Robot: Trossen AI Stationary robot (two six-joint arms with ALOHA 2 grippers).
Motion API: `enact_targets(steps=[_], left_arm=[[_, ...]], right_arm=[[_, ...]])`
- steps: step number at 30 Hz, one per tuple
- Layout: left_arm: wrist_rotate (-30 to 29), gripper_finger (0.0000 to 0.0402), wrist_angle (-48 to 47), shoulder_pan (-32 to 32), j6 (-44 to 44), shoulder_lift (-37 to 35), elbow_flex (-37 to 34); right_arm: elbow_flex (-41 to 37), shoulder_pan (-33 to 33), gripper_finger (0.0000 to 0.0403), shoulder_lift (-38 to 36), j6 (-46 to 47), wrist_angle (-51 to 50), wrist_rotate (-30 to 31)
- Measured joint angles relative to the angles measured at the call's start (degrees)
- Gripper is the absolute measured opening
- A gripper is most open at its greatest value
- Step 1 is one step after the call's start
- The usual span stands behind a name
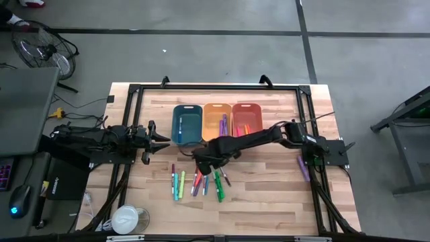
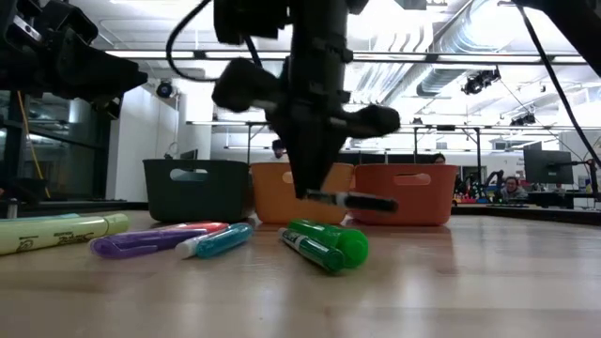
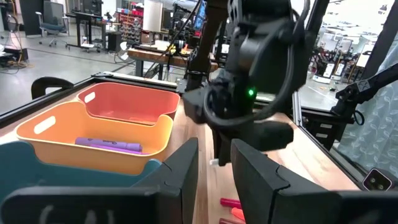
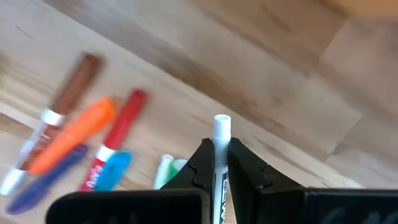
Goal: Pick & Place Markers
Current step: Put the black marker pen into the blue bin
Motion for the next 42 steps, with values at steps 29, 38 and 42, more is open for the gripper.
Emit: enact_targets(steps=[29, 38, 42], left_arm=[[0.01, 0.0094, 0.00, -0.01, 0.00, 0.00, -0.01], [0.02, 0.0094, 0.00, -0.02, 0.02, 0.02, 0.00], [0.02, 0.0094, 0.00, -0.02, 0.00, 0.00, 0.00]], right_arm=[[17.05, -10.96, 0.0015, -0.42, -11.56, 17.51, 17.65], [17.19, -13.82, 0.0015, 0.46, -11.11, 22.55, 20.67], [17.10, -14.29, 0.0017, 3.52, -10.45, 24.03, 17.47]])
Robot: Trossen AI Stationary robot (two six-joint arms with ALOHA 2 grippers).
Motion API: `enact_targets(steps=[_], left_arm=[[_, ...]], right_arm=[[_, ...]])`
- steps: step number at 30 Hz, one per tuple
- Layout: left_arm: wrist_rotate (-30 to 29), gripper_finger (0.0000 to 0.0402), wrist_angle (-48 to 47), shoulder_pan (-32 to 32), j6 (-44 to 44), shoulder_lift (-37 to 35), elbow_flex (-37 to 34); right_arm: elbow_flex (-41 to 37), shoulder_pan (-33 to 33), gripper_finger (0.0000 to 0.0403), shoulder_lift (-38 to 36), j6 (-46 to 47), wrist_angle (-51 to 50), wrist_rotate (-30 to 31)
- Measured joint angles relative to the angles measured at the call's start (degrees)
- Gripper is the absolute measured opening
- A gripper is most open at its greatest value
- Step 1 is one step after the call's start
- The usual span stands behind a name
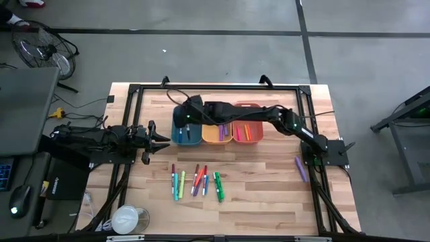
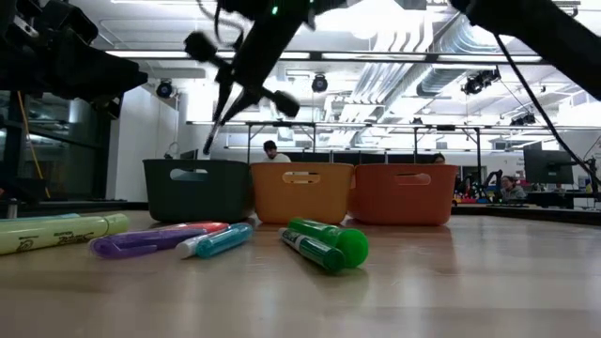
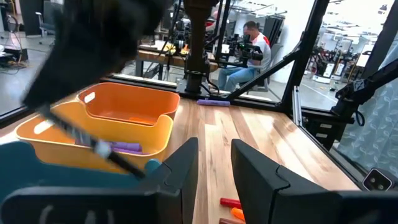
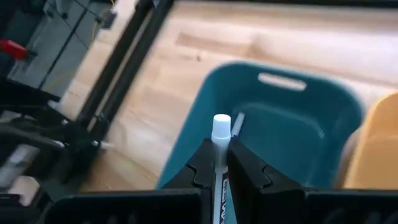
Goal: Pick & Place Markers
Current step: Put the black marker pen into the blue bin, then put the light violet highlighter pen into the yellow bin
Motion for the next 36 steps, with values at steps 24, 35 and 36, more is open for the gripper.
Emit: enact_targets(steps=[24, 35, 36], left_arm=[[-0.02, 0.0094, 0.00, 0.02, 0.00, 0.00, 0.00], [0.00, 0.0094, 0.00, 0.00, 0.00, 0.00, -0.01], [0.00, 0.0094, 0.00, 0.00, 0.00, 0.00, 0.00]], right_arm=[[-0.04, -0.30, 0.0050, 2.70, 0.43, -2.61, -2.08], [-0.01, 0.83, 0.0051, 1.52, -2.59, -4.32, -4.37], [-0.01, 1.14, 0.0051, 1.08, -3.10, -5.28, -4.88]])
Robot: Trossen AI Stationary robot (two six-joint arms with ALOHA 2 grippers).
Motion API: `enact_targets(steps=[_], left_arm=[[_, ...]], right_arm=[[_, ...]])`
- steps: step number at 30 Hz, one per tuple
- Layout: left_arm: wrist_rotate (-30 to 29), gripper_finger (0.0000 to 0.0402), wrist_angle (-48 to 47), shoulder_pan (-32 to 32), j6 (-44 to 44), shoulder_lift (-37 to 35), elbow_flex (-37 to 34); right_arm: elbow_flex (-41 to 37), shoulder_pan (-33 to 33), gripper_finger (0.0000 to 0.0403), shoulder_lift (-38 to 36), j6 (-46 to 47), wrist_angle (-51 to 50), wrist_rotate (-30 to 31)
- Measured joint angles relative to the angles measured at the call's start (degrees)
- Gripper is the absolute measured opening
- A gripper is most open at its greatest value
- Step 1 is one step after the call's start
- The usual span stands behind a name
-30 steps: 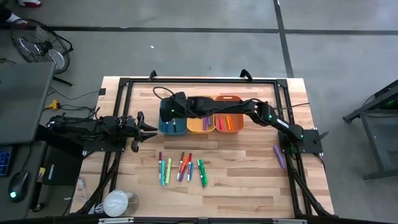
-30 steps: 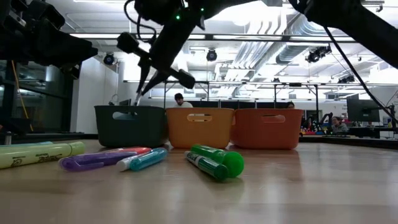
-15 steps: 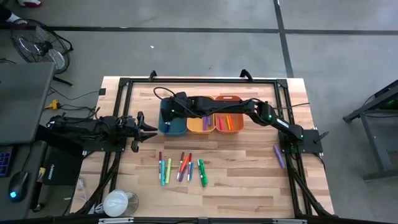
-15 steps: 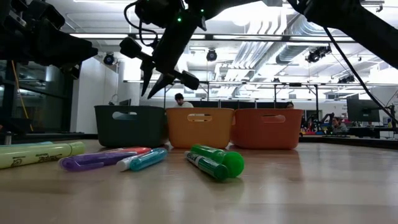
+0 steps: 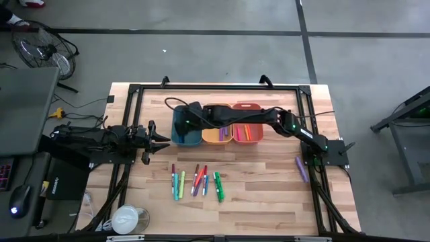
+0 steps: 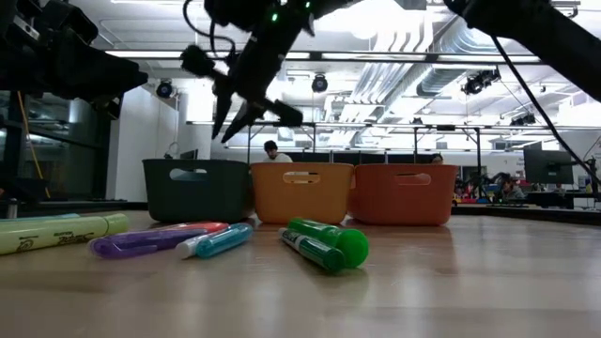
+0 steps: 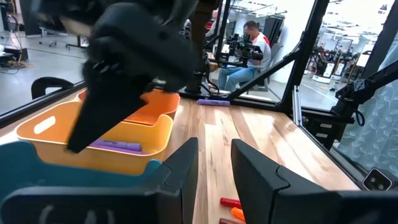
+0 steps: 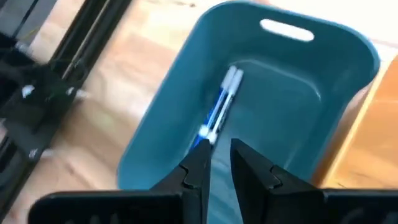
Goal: Pick & Place Markers
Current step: Put the light violet highlighter pen into the yellow bin
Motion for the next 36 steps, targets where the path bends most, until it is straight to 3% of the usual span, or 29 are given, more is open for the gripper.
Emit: enact_targets(steps=[12, 22, 30, 36], left_arm=[[0.00, 0.0094, 0.00, 0.02, 0.00, 0.01, -0.01], [0.00, 0.0094, 0.00, 0.00, 0.00, 0.01, 0.00], [0.00, 0.0094, 0.00, 0.01, 0.00, 0.00, 0.00], [0.00, 0.0094, 0.00, 0.01, 0.00, 0.00, -0.02]], right_arm=[[0.15, 7.11, 0.0051, -6.13, -2.56, -20.96, -5.27], [0.09, 14.09, 0.0051, -6.29, 9.78, -45.01, -10.35], [-5.19, 17.50, 0.0051, -6.95, 13.66, -45.58, -16.72], [-16.99, 19.32, 0.0051, -10.92, 15.97, -37.96, -22.53]])
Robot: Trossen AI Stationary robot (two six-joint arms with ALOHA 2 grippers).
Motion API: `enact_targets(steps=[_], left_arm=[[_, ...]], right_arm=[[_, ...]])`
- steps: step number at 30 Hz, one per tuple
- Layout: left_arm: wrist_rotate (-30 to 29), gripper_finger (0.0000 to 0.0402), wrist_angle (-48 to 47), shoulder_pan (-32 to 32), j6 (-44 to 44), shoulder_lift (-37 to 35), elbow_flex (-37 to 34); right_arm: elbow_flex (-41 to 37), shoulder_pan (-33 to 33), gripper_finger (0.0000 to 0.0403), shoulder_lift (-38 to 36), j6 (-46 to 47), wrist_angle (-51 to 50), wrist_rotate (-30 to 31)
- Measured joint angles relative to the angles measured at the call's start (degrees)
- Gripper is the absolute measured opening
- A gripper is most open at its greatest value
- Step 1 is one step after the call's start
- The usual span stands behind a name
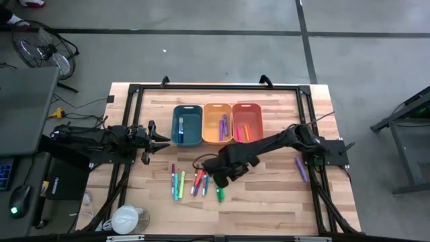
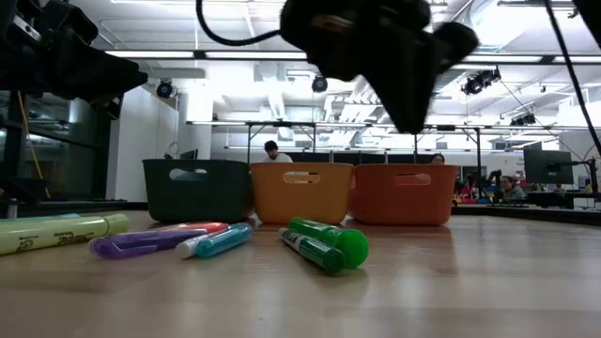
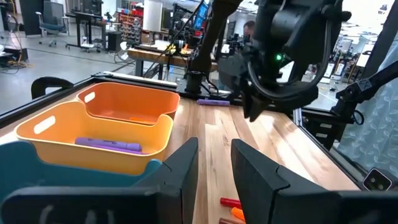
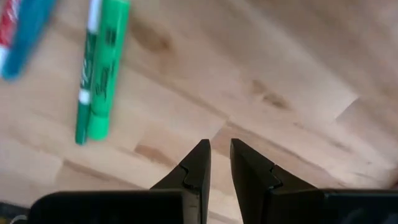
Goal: Pick & Place Markers
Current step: Put the light violet highlighter pen into the yellow bin
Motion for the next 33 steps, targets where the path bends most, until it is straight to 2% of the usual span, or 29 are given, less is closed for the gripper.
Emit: enact_targets(steps=[9, 22, 29, 33], left_arm=[[0.00, 0.0094, 0.00, -0.01, 0.00, 0.02, 0.02], [0.04, 0.0094, -0.01, 0.00, 0.00, 0.01, 0.00], [0.04, 0.0094, 0.00, -0.01, 0.00, 0.00, 0.02], [0.07, 0.0094, 0.00, 0.01, 0.00, 0.00, 0.02]], right_arm=[[-22.83, 2.52, 0.0051, -11.38, 6.81, 13.05, -4.81], [-47.99, 9.18, 0.0051, -29.53, 19.21, 13.27, -3.90], [-58.90, 15.87, 0.0051, -37.70, 27.31, 13.79, -5.29], [-63.97, 18.38, 0.0053, -41.04, 28.30, 14.71, -6.49]])
